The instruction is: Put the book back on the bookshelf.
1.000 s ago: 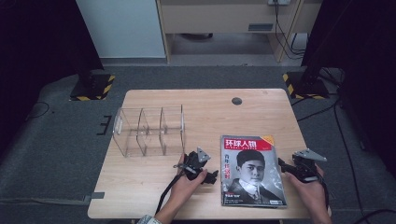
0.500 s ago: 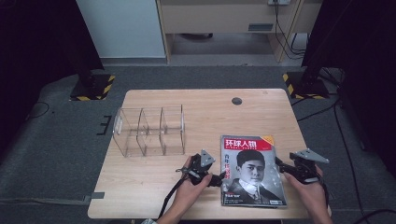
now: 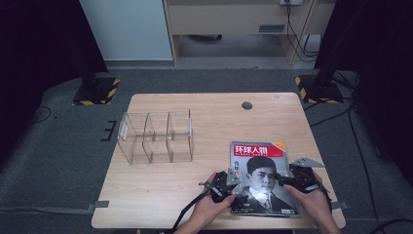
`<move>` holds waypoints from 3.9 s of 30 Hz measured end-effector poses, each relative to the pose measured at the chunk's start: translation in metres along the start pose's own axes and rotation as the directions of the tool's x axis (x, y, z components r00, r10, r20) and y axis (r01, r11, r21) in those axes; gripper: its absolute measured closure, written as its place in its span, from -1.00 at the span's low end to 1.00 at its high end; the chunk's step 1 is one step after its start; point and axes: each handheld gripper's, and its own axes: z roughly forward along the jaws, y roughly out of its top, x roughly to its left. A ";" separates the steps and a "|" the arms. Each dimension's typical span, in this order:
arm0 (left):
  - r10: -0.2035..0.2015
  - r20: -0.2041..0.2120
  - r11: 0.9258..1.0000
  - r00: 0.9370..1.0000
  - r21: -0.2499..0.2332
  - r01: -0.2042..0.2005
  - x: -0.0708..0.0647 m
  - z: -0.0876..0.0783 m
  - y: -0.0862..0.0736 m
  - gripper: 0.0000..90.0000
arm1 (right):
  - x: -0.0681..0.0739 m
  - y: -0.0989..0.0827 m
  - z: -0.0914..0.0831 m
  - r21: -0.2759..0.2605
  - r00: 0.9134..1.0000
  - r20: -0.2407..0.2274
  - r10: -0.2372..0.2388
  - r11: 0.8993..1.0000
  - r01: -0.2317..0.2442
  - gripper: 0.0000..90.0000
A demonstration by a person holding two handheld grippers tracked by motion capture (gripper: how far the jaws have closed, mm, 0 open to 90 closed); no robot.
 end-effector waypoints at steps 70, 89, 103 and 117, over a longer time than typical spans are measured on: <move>0.017 -0.004 1.000 1.000 -0.003 -0.017 0.000 0.003 0.000 -0.85 | 0.020 0.010 -0.006 0.043 0.986 -0.145 -0.082 0.995 0.089 0.63; -0.113 0.001 0.985 0.994 -0.135 0.112 0.027 -0.010 -0.001 -0.84 | 0.025 0.022 -0.021 -0.037 0.983 -0.153 -0.104 0.994 0.100 0.95; -0.180 0.066 0.966 0.981 -0.175 0.189 0.035 -0.010 -0.001 -0.84 | 0.032 0.037 -0.040 -0.168 0.978 -0.151 -0.144 0.979 0.118 0.95; -0.182 0.156 0.973 0.971 -0.117 0.201 0.032 0.000 -0.001 -0.74 | 0.037 0.041 -0.043 -0.230 0.960 -0.249 -0.130 0.971 0.072 0.95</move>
